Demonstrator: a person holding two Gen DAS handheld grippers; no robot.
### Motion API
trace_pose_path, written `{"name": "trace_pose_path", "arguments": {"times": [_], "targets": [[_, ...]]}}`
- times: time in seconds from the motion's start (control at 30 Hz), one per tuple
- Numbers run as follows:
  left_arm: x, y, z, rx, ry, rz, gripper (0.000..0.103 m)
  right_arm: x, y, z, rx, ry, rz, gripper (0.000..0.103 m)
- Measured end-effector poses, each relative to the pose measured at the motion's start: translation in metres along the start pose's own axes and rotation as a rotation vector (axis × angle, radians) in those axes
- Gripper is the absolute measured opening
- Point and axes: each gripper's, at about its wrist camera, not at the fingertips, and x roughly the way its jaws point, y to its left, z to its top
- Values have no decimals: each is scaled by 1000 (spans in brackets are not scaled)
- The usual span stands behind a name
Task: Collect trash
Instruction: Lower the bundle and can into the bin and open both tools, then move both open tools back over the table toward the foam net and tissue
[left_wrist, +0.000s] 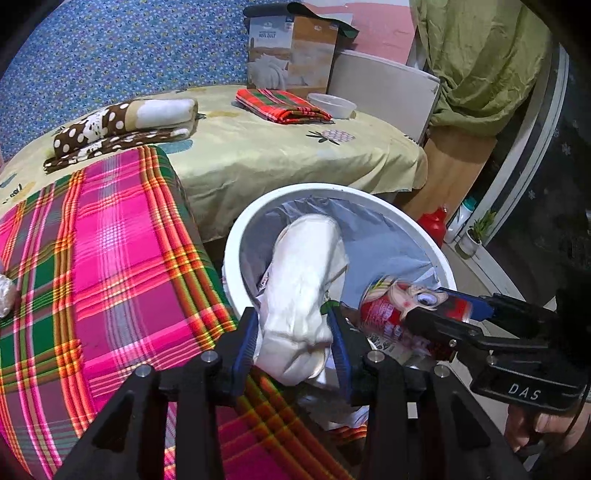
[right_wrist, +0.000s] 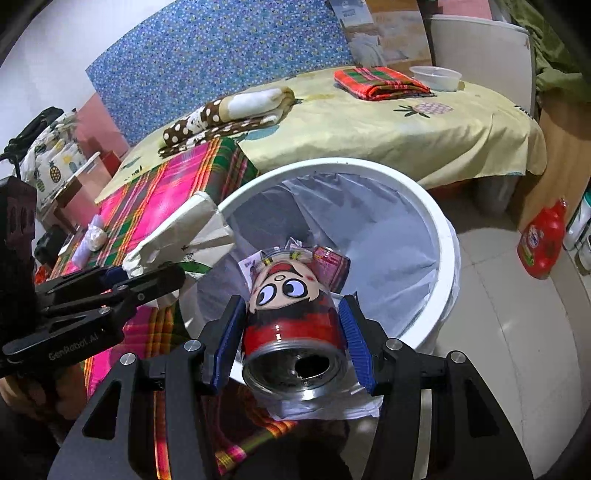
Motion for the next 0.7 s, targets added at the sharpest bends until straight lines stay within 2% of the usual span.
{"name": "trace_pose_path", "arguments": {"times": [0.13, 0.27, 0.7], "targets": [[5, 1, 2, -10, 3, -18, 43, -1, -1, 2, -6, -3, -10, 54], [3, 1, 2, -15, -9, -40, 53, -6, -4, 2, 3, -18, -20, 54], [-24, 11, -6, -41, -45, -32, 54, -21, 5, -3, 10, -48, -4, 54]]}}
